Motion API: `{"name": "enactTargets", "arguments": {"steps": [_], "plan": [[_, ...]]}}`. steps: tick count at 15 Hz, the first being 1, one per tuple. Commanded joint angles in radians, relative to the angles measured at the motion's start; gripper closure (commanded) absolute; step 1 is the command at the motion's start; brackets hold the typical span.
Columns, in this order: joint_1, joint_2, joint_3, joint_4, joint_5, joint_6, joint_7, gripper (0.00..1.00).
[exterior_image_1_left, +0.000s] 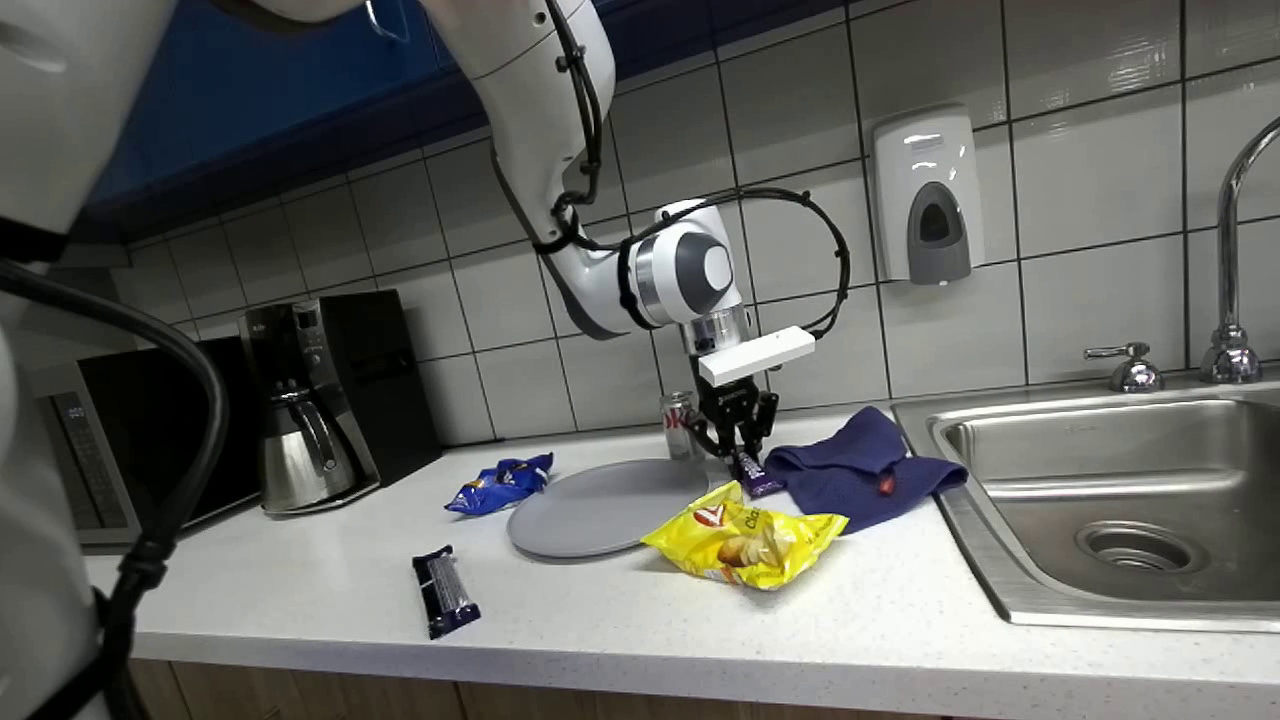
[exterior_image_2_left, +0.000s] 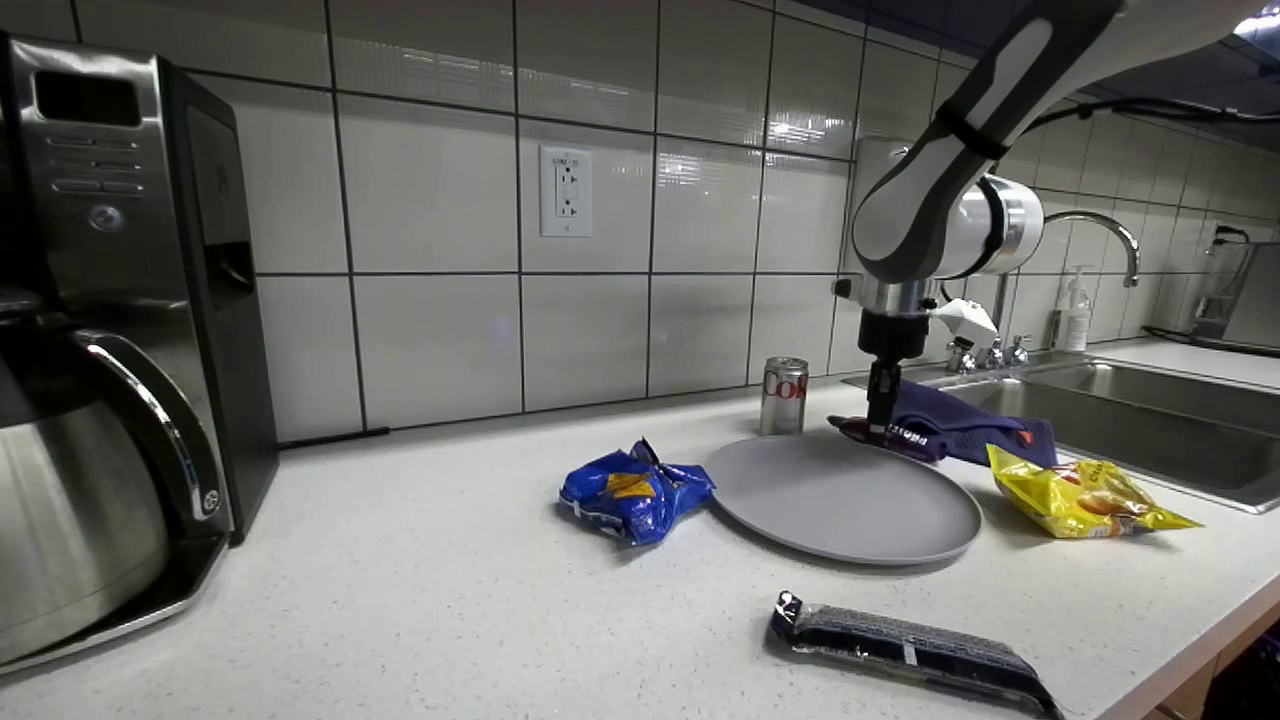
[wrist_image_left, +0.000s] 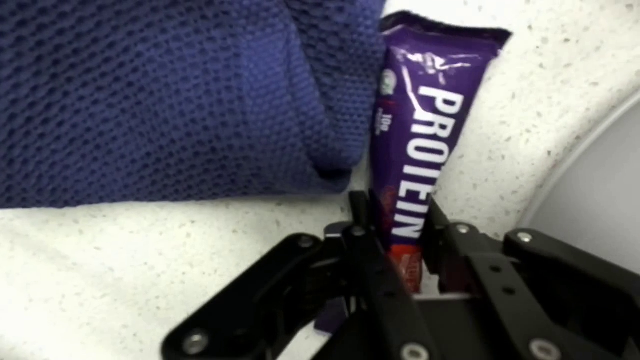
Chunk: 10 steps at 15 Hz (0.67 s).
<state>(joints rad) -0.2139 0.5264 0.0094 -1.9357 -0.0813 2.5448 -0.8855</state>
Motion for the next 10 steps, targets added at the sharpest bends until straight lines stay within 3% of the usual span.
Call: {"name": "enactTargets", "arguments": {"steps": [1,10], "plan": [[-0.006,-0.032,0.002,-0.028,-0.020,0.016,-0.016,1.00],[-0.010,-0.104,0.012,-0.058,-0.005,0.011,-0.023,0.96]]}}
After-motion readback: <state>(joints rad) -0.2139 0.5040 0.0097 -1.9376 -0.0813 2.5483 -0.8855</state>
